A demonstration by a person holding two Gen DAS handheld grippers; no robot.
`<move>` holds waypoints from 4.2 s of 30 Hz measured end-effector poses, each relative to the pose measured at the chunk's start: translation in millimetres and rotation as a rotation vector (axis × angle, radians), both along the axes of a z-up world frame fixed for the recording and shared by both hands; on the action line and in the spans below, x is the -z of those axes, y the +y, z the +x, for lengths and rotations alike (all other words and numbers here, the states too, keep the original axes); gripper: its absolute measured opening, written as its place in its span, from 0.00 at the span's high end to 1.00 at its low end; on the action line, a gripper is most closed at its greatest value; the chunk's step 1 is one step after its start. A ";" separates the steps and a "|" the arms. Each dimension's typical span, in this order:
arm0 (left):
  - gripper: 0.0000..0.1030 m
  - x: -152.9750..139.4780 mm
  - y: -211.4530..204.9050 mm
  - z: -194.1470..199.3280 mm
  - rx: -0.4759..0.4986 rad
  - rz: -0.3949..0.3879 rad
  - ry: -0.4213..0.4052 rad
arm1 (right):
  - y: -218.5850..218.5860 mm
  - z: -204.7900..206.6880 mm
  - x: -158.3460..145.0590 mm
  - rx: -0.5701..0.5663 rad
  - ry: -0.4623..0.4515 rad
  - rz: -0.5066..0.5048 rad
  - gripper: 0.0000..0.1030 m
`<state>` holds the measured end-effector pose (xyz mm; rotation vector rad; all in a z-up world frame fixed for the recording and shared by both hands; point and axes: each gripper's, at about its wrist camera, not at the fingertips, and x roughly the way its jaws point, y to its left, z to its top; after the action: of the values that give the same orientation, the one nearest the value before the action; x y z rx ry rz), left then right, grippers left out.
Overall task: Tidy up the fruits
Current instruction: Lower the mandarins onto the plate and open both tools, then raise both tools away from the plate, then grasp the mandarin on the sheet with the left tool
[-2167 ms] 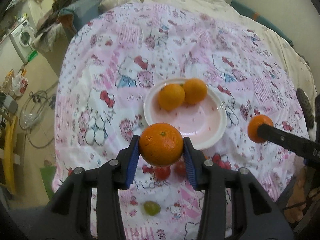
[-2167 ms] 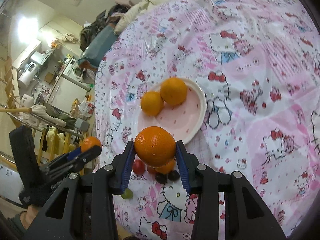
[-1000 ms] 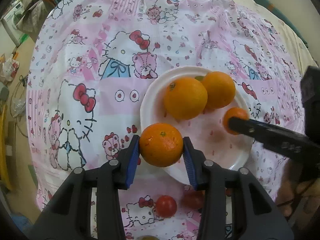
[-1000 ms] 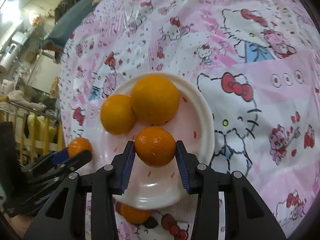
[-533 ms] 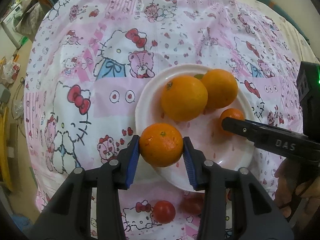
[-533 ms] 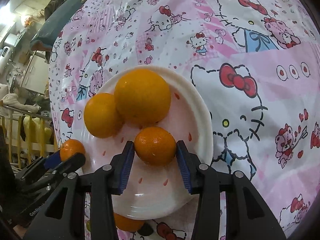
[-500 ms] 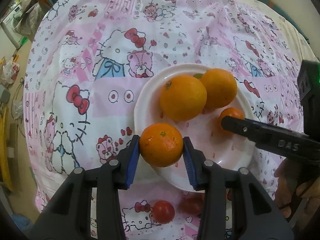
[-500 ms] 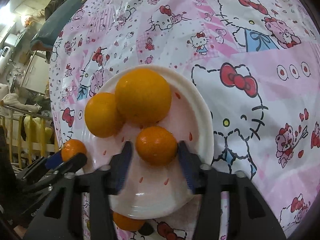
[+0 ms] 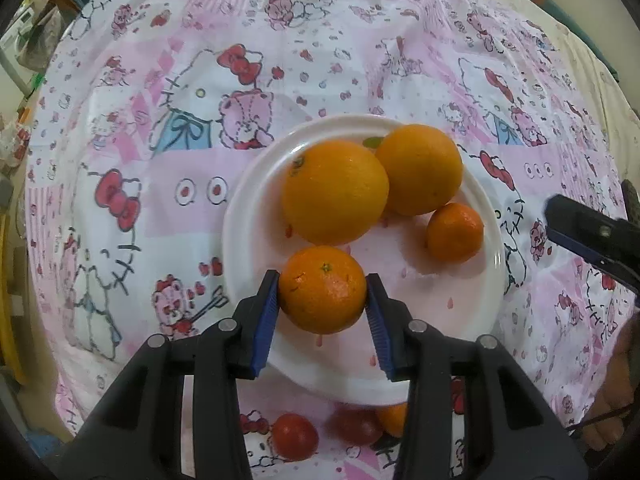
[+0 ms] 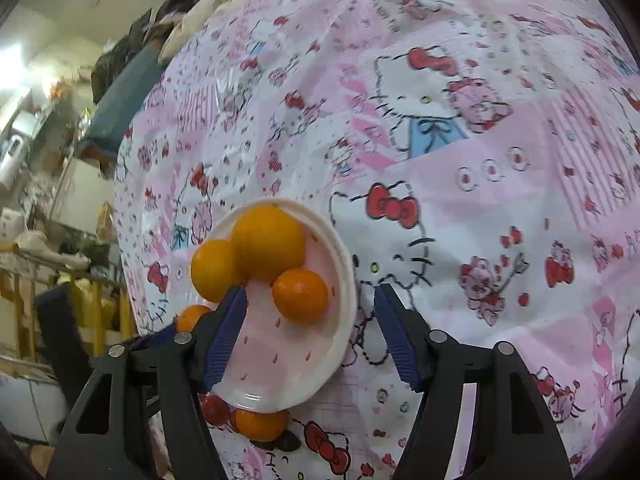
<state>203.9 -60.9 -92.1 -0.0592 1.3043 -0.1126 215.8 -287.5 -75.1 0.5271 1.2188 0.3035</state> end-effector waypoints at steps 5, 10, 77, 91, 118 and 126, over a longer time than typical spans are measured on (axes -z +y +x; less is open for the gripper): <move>0.63 9.7 -3.9 4.8 -0.007 -0.010 0.039 | -9.8 -1.5 0.2 0.021 0.004 0.010 0.33; 0.62 14.9 -6.4 5.4 0.001 0.001 0.040 | -10.0 -2.2 -2.5 0.017 -0.002 0.014 0.33; 0.19 -93.7 47.2 -110.2 -0.081 0.021 -0.317 | 17.1 -128.3 -57.0 0.029 -0.243 -0.114 0.19; 0.24 -26.0 8.8 -99.5 0.007 -0.034 -0.030 | 2.0 -120.0 -42.3 0.086 -0.155 -0.090 0.15; 0.64 14.7 -60.2 -82.9 0.213 0.040 0.031 | -31.0 -124.6 -36.5 0.150 -0.119 -0.060 0.15; 0.64 -1.2 -53.3 -101.5 0.214 0.017 0.016 | -29.3 -123.5 -36.5 0.149 -0.122 -0.060 0.15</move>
<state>102.4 -114.2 -90.8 0.0946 1.3246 -0.2839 92.3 -316.7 -38.5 0.5366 1.0610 0.1692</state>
